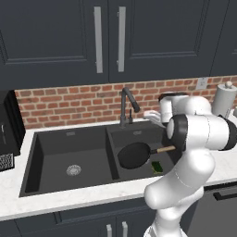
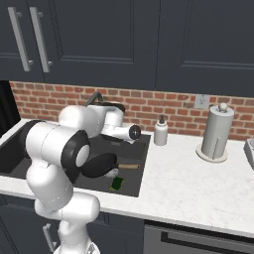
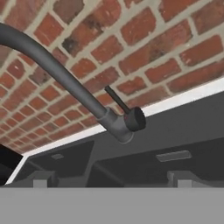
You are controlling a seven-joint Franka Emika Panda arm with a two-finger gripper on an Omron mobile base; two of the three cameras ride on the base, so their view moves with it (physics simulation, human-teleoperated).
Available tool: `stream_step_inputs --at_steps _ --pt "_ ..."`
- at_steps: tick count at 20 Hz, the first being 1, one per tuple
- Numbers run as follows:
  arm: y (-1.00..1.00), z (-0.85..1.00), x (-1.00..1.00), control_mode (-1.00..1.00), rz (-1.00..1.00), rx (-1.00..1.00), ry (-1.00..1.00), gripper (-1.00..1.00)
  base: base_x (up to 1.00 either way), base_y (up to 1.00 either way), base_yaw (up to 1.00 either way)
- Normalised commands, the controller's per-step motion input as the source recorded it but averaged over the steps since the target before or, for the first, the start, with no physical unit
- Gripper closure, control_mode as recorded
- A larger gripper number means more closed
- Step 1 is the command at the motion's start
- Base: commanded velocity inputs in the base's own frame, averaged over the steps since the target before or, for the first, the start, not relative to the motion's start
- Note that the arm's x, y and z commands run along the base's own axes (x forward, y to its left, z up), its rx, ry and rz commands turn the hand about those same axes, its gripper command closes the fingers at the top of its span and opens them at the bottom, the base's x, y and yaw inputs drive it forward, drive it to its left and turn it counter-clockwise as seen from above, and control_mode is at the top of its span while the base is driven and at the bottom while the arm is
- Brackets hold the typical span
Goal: Pick the pan and sponge and place them into the sink. Then turn on the water.
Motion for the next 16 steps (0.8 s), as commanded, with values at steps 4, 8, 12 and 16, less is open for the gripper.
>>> stream_step_inputs --at_steps 4,8,12,16 --pt "0.25 0.00 0.14 -1.00 0.00 0.00 0.00 -1.00 0.00 0.00 0.00" --pt "0.21 0.00 0.16 -1.00 0.00 0.00 0.00 -1.00 0.00 0.00 0.00" --pt "0.06 0.00 0.22 -1.00 0.00 0.01 0.00 -1.00 0.00 0.00 0.00" --pt "0.00 -0.06 0.24 -1.00 0.00 0.02 0.00 -1.00 0.00 0.00 0.00"
